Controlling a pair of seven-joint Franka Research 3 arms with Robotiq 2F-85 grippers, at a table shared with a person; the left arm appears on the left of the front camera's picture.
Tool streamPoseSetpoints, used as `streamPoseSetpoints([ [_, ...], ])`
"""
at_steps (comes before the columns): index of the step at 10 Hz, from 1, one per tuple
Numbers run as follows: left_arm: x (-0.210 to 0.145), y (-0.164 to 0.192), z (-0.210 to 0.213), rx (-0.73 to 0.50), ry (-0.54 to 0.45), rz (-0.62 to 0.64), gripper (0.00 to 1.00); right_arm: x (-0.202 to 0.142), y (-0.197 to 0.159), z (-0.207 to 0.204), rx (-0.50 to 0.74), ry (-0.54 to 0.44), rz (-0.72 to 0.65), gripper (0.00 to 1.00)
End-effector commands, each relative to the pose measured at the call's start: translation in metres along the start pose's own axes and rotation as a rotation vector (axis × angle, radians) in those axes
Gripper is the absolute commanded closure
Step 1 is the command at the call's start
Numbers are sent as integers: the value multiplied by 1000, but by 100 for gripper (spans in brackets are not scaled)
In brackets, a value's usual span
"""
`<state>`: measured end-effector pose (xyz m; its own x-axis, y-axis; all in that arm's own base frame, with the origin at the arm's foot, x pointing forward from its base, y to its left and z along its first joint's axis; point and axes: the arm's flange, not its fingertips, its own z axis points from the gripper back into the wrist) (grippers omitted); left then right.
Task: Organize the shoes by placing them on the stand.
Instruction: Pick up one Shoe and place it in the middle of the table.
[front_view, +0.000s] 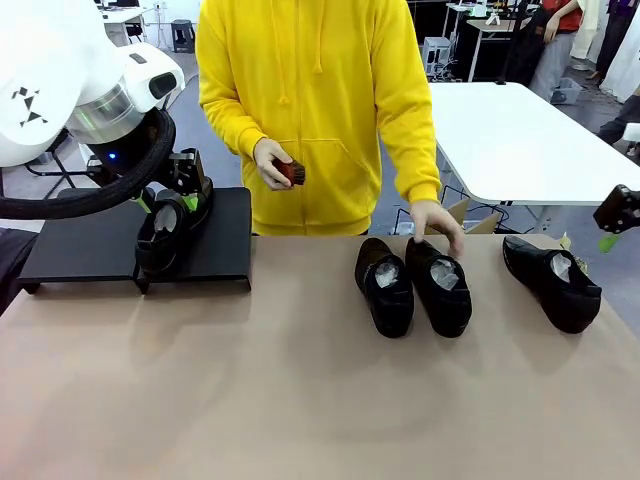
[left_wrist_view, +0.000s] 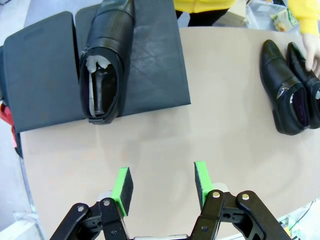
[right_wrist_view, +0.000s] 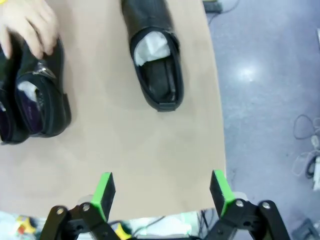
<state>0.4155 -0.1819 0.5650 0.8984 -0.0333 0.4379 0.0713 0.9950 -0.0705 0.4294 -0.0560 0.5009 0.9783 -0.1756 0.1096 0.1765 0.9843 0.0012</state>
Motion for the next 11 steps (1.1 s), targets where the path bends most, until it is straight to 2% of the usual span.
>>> streamPoseSetpoints([
  [1,1,1,1,14,-12,-1,34,30,0,-12,60,16,153,0],
  [3,1,1,1,14,-12,-1,34,47,6,-29,82,49,180,0],
  [7,1,1,1,14,-12,-1,34,44,4,-29,89,39,179,0],
  [8,1,1,1,14,-12,-1,34,42,2,-29,97,0,164,0],
  [9,1,1,1,14,-12,-1,34,45,9,-34,52,49,162,0],
  [11,1,1,1,14,-12,-1,34,45,9,-34,52,49,162,0],
])
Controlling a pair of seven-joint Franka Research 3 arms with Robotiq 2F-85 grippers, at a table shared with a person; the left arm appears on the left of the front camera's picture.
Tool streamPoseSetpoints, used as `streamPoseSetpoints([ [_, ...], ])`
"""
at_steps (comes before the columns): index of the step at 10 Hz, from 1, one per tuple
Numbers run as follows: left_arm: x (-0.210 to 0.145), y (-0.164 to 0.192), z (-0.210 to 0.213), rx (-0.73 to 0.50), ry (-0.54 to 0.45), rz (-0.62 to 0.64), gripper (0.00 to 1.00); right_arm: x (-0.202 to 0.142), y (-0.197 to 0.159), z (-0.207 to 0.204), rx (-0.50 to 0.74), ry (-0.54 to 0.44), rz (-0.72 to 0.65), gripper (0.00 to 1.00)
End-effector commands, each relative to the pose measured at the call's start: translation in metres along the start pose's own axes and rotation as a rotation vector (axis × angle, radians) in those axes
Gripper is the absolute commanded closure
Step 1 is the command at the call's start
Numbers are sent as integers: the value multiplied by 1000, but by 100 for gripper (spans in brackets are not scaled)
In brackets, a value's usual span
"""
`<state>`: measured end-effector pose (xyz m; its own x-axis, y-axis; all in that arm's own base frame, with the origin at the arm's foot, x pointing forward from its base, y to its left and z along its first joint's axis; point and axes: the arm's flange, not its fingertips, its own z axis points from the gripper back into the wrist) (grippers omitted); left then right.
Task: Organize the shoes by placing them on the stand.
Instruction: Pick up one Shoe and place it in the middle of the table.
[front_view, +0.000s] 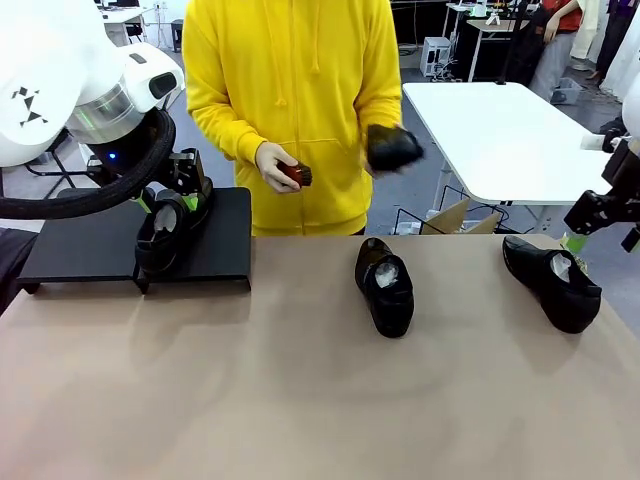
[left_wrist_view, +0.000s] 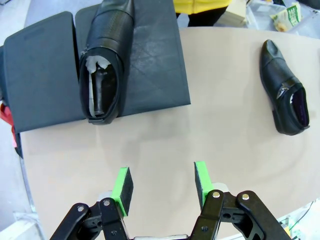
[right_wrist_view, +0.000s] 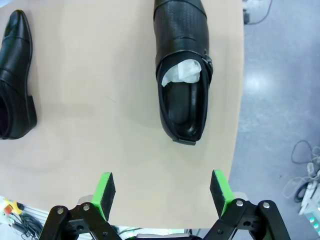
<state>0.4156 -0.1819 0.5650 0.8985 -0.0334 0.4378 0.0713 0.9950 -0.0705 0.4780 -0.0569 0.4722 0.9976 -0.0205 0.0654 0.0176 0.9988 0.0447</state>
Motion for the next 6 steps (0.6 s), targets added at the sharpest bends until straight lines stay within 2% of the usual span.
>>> streamPoseSetpoints([
  [1,1,1,1,14,-13,-1,34,1,2,-1,-5,1,7,0],
  [2,1,1,1,14,-13,-1,34,0,0,0,0,0,0,0],
  [3,1,1,1,14,-13,-1,34,8,7,-5,-54,-10,13,0],
  [4,1,1,1,14,-13,-1,34,18,15,-11,-111,0,44,0],
  [6,1,1,1,14,-13,-1,34,45,22,-26,-137,27,108,0],
])
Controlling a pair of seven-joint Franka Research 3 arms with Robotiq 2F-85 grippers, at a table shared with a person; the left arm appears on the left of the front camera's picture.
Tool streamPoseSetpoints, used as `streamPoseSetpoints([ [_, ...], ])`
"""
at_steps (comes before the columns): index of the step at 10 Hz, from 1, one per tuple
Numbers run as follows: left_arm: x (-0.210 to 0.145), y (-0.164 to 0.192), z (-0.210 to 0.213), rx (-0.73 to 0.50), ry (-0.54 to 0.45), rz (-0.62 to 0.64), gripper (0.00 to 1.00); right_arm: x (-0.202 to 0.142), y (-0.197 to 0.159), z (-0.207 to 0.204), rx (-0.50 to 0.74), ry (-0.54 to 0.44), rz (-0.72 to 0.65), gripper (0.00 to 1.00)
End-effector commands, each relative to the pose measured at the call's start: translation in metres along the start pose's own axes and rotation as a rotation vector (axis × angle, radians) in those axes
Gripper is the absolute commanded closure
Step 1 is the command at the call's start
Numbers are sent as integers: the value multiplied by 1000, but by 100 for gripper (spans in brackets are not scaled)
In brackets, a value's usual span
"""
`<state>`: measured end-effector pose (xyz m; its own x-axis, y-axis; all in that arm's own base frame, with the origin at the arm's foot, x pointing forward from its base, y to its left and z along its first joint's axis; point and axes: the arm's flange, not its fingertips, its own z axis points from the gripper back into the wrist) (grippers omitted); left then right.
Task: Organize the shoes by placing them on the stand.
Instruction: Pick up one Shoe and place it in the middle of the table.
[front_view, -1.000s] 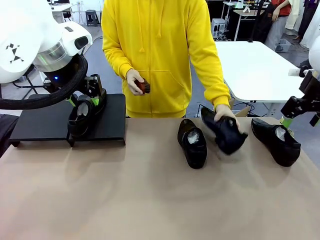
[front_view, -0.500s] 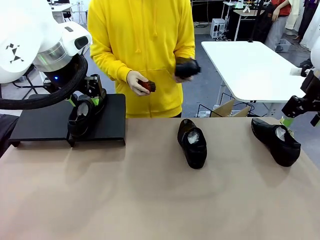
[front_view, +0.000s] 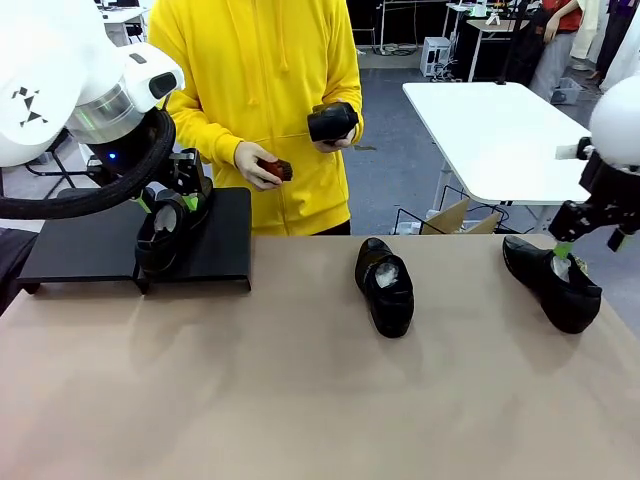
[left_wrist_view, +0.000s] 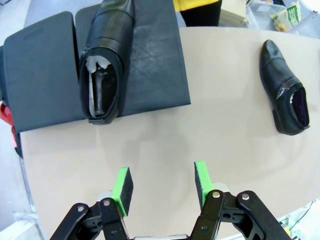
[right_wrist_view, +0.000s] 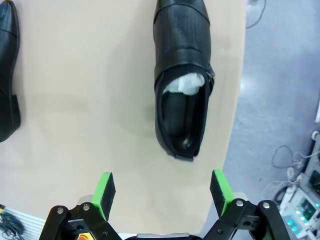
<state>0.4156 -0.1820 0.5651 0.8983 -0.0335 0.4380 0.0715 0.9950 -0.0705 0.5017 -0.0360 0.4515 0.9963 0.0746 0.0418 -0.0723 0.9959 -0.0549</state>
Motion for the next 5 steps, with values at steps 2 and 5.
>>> streamPoseSetpoints([
  [2,1,1,1,14,-12,-1,34,53,-8,-26,-6,66,28,0],
  [5,1,1,1,14,-12,-1,34,75,-17,-55,87,124,59,0],
])
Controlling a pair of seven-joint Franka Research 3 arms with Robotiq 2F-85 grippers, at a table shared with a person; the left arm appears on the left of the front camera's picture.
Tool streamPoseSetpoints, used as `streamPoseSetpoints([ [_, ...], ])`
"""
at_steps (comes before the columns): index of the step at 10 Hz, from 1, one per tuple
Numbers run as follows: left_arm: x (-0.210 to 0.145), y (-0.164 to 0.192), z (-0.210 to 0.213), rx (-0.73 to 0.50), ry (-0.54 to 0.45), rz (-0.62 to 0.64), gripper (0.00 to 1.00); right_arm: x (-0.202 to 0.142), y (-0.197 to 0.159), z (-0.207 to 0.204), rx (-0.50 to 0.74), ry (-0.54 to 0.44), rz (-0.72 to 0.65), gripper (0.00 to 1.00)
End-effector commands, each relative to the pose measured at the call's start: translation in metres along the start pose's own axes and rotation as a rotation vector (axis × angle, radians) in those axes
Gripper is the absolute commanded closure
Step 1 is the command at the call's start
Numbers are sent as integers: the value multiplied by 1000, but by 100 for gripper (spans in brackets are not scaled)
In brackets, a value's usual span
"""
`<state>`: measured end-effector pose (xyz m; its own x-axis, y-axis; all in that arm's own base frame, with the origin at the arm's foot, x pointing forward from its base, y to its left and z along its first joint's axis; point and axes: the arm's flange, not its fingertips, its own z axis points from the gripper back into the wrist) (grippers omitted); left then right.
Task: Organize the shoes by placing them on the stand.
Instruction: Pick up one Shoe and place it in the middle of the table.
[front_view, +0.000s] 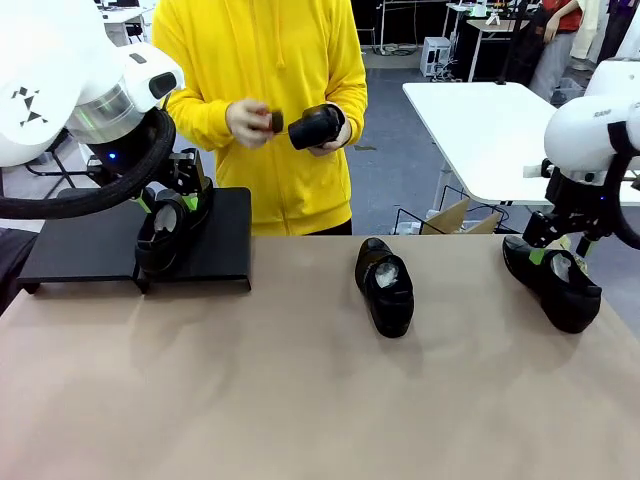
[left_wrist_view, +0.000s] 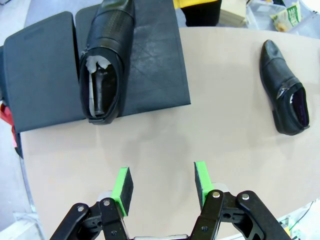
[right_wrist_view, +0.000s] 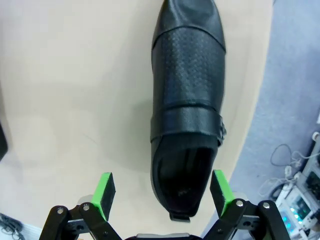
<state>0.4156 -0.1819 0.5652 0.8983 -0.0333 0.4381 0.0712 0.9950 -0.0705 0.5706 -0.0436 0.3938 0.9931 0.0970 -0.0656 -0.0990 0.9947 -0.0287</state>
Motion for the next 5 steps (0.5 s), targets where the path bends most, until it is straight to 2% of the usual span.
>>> streamPoseSetpoints([
  [1,1,1,1,14,-12,-1,34,14,-9,-1,70,28,21,0],
  [2,1,1,1,14,-12,-1,34,18,-9,-8,82,20,21,0],
  [5,1,1,1,14,-12,-1,34,21,-7,-29,165,77,50,0],
])
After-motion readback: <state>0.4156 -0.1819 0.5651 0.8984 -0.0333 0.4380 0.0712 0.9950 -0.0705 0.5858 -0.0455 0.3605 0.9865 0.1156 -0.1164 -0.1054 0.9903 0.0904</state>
